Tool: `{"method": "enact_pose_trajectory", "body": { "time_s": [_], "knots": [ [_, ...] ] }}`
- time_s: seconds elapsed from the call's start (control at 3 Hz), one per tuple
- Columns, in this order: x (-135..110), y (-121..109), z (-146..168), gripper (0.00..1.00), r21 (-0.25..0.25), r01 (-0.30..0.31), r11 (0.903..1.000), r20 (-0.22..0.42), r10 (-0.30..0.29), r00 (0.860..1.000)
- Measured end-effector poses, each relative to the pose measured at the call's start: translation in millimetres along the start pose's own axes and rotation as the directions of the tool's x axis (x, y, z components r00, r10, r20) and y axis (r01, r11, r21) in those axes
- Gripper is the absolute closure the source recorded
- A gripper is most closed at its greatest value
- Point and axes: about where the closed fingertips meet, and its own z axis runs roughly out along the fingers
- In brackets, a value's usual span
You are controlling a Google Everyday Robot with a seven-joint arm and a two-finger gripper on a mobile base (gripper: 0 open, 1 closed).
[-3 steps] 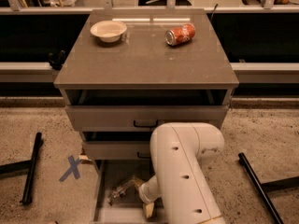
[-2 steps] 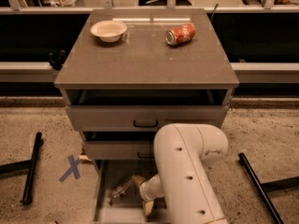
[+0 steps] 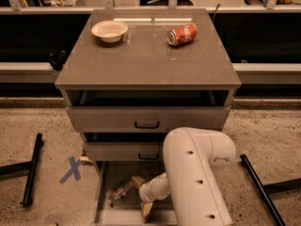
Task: Pick water bottle from bottom drawer and place on counter
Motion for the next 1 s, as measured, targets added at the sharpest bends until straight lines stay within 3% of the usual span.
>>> {"method": "enact_pose_trajectory", "body": {
  "time_s": [0.67,1.0],
  "knots": [
    [-19,-23,23,0.0,-0.014,0.011,0.9998,0.036,-0.011,0.999],
    [-18,-31,34,0.0,-0.007,-0.013,0.9999,0.053,0.013,0.998]
  ]
}}
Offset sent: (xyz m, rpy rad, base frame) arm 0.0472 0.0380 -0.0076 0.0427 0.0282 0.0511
